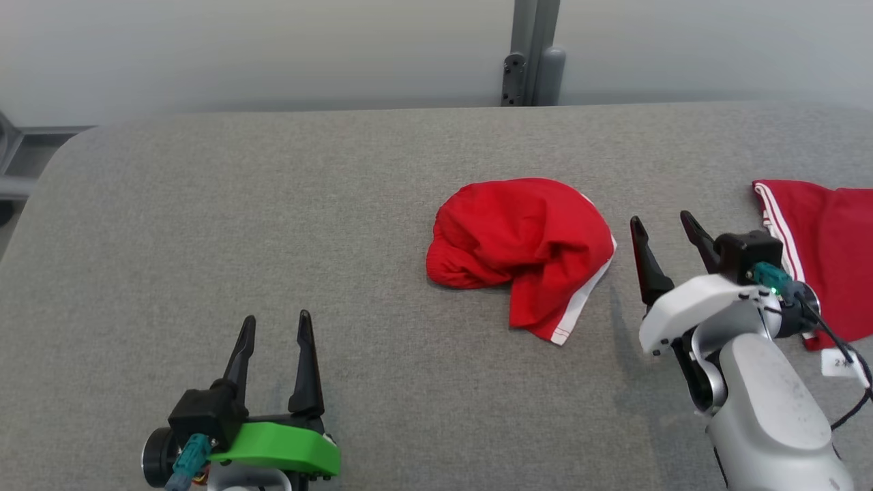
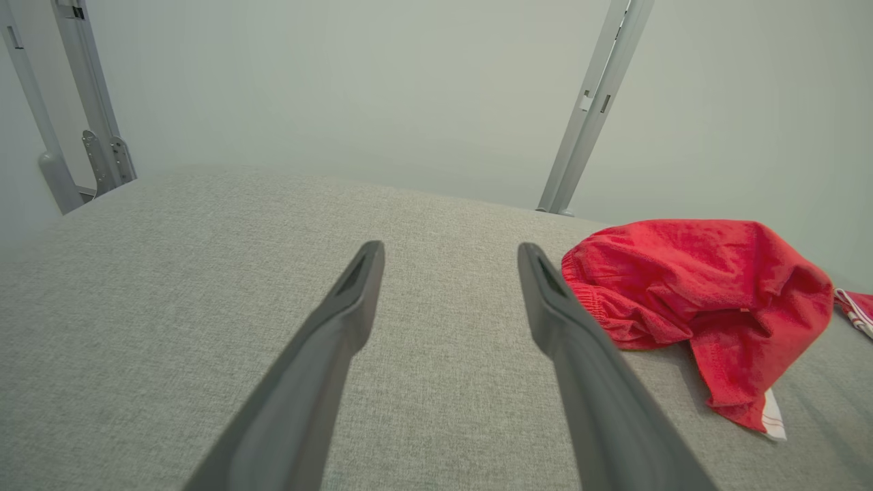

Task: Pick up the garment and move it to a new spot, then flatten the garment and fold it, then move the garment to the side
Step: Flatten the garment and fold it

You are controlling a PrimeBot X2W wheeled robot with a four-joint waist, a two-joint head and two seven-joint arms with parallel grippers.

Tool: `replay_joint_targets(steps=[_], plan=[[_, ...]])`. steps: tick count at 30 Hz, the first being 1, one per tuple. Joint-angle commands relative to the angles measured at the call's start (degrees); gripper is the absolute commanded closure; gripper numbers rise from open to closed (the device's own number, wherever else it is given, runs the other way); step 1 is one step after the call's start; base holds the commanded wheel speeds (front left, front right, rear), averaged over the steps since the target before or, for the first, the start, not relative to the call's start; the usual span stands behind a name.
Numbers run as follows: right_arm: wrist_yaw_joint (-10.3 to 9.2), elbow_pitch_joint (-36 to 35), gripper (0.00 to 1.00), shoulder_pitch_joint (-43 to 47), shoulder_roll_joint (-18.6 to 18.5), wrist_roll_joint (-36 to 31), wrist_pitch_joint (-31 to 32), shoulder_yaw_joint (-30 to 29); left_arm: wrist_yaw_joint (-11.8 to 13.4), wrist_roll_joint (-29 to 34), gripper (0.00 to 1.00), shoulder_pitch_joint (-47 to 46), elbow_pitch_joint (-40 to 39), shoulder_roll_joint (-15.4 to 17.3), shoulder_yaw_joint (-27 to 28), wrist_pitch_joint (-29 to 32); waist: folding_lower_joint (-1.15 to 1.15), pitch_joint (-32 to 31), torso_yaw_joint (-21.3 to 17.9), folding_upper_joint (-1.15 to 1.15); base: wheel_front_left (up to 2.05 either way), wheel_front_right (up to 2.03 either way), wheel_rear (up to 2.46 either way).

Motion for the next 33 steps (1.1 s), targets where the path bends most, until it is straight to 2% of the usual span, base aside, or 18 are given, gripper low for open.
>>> replay_joint_targets(steps=[1, 8, 16, 17, 18, 19, 22, 33], plan=[[-0.01, 2.52, 0.0, -2.43, -0.87, 0.34, 0.92, 0.35, -0.28, 1.05, 0.0, -1.35, 0.14, -0.23, -0.31, -0.18, 0.0, 2.87, 3.12, 0.0, 0.0, 0.0, 0.0], [-0.02, 15.97, 0.0, -10.87, -4.79, 5.96, 5.8, 4.76, -0.63, 1.53, 0.0, -2.74, 0.64, -1.24, -0.37, -0.18, 0.0, 5.96, 7.49, 0.0, 0.0, 0.0, 0.0], [-0.01, 20.94, 0.0, -13.74, -6.73, 17.27, 9.05, 13.17, -1.14, 2.19, 0.0, -2.85, 0.87, -1.9, 0.54, -0.18, 0.0, 6.51, 8.86, 0.0, 0.0, 0.0, 0.0], [-0.01, 21.35, 0.04, -13.76, -6.79, 18.68, 9.82, 14.07, -1.19, 2.24, 0.0, -2.82, 0.93, -1.97, 0.64, -0.17, 0.0, 6.43, 8.83, 0.0, 0.0, 0.0, 0.0], [-0.01, 21.67, 0.34, -13.73, -6.8, 19.79, 10.48, 14.97, -1.23, 2.32, 0.0, -2.8, 0.99, -2.03, 0.7, -0.18, 0.0, 6.35, 8.78, 0.0, 0.0, 0.0, 0.0], [-0.01, 21.8, 0.56, -13.87, -7.04, 20.82, 10.68, 15.83, -1.25, 2.44, 0.0, -2.8, 1.06, -2.06, 0.78, -0.18, 0.0, 6.26, 8.73, 0.0, 0.0, 0.0, 0.0], [-0.01, 22.24, 1.0, -14.76, -8.32, 22.48, 8.77, 17.47, -1.48, 2.69, 0.0, -2.84, 1.19, -2.2, 0.99, -0.18, 0.0, 6.08, 8.52, 0.0, 0.0, 0.0, 0.0], [-0.01, 23.39, 1.0, -23.11, -11.76, 18.69, -3.66, 18.74, -2.02, 3.66, 0.0, -1.51, 1.81, -2.38, 1.36, -0.18, 0.0, 3.99, 6.46, 0.0, 0.0, 0.0, 0.0]])
